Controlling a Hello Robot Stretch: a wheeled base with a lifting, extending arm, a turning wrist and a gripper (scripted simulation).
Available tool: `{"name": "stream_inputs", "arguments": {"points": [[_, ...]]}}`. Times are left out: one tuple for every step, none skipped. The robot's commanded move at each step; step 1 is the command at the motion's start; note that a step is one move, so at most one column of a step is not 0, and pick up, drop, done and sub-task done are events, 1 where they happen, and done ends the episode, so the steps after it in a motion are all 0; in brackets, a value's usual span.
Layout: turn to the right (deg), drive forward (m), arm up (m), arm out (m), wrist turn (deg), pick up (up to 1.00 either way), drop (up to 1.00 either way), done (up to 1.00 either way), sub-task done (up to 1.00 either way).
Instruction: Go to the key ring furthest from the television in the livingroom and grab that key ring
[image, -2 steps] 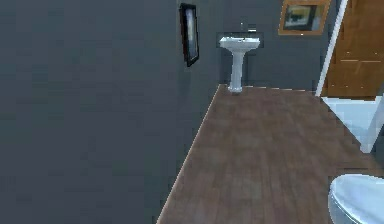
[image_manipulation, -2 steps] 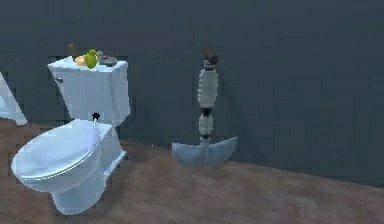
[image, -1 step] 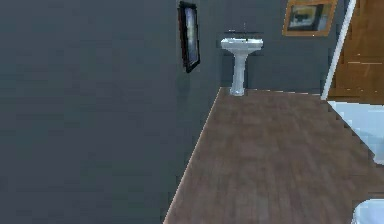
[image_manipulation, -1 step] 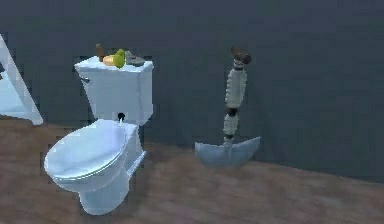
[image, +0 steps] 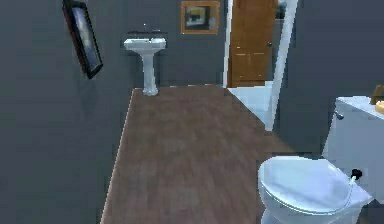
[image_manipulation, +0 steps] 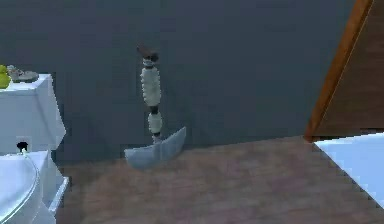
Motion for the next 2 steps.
{"name": "stream_inputs", "arguments": {"points": [[0.0, 1.00, 0.00, 0.00, 0.0, 0.00, 0.00, 0.00, 0.00], [3.0, 0.00, 0.00, 0.00, 0.0, 0.00, 0.00, 0.00, 0.00]]}}
